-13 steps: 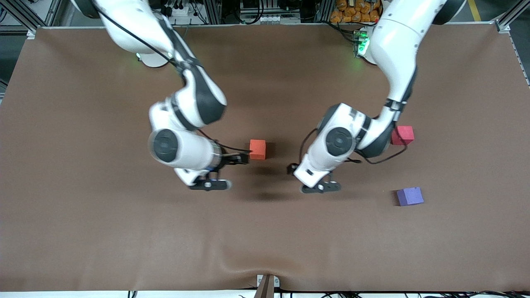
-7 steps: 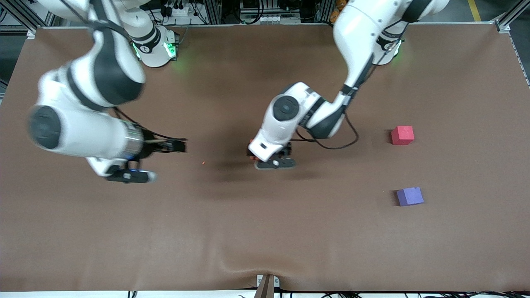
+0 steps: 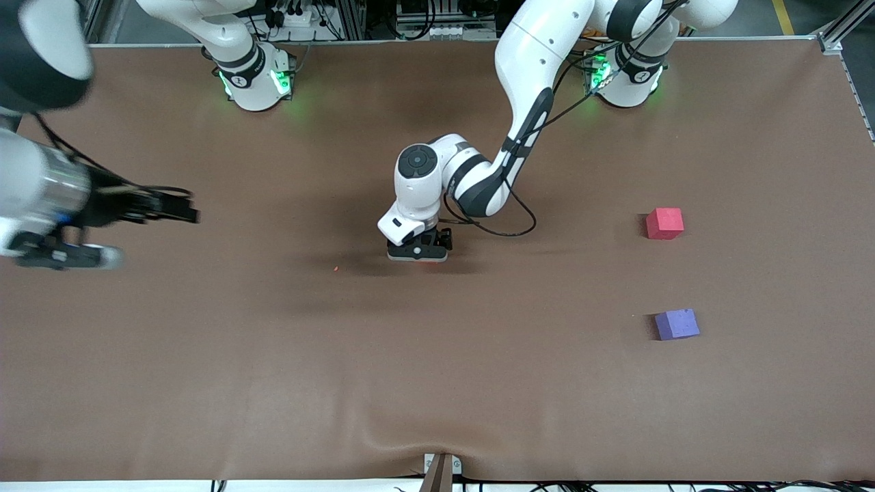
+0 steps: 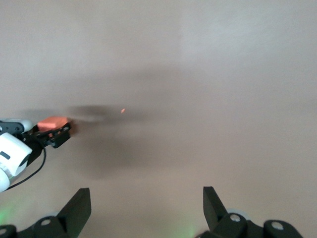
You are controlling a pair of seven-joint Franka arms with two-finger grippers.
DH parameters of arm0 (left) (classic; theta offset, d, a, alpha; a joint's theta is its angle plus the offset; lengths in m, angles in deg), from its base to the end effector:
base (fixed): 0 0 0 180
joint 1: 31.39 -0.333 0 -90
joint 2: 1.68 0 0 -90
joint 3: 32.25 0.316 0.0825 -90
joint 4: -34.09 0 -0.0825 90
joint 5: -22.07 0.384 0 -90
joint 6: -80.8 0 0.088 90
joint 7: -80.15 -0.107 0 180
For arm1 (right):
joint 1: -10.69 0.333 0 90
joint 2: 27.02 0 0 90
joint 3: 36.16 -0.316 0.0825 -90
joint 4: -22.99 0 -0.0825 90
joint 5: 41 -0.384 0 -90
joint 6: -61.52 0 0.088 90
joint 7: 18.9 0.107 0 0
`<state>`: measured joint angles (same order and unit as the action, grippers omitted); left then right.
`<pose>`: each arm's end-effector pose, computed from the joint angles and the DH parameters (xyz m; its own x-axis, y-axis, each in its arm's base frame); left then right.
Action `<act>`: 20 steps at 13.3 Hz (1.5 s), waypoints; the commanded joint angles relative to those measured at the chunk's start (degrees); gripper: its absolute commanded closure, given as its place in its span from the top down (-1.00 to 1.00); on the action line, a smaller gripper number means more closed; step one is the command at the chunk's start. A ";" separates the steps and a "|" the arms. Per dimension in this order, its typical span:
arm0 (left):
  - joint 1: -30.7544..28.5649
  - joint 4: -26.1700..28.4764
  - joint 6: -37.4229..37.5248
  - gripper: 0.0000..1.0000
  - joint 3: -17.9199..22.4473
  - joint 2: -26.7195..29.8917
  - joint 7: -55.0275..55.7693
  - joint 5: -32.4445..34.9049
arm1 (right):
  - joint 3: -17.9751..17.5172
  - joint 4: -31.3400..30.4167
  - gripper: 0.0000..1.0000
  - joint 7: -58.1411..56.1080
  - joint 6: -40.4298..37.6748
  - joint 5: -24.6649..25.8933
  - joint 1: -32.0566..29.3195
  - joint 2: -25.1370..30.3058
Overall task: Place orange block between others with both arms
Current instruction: 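Carry the orange block toward the pink and purple blocks with the left gripper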
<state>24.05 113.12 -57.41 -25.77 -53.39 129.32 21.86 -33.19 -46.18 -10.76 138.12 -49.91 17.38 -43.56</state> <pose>0.4753 -0.5746 0.1842 0.9877 -0.0386 0.1518 -0.0459 -0.9980 0.0444 0.6126 0.0645 0.6053 0.9839 -0.0411 -0.1739 -0.0620 -0.9913 -0.1164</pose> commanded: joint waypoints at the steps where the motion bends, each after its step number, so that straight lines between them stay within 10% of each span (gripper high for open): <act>1: 0.81 -1.60 0.66 1.00 0.55 -0.58 0.58 1.09 | -1.48 0.08 1.00 -3.11 -3.46 5.73 -1.95 2.39; 3: 0.90 -1.60 5.82 -0.92 0.46 0.03 3.73 -0.66 | -1.56 0.17 1.00 -6.28 -4.44 6.63 -5.00 4.48; 9: -14.09 0.24 14.72 -1.00 0.46 4.94 -0.71 -0.85 | -1.47 -4.83 1.00 -7.95 -8.32 7.07 -8.36 8.98; 16: -35.72 23.51 14.21 -1.00 -1.55 23.57 -29.53 -0.94 | -1.47 -7.82 1.00 -12.18 -1.37 7.07 -11.07 8.72; 20: -43.91 28.98 13.68 -1.00 -3.93 24.99 -37.63 -0.50 | -1.56 -7.82 1.00 -12.27 -1.55 6.89 -11.97 8.19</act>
<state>-17.05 138.41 -42.04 -28.62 -30.22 95.32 21.58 -33.29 -53.16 -22.68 136.34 -43.86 6.24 -36.12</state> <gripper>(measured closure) 0.449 0.000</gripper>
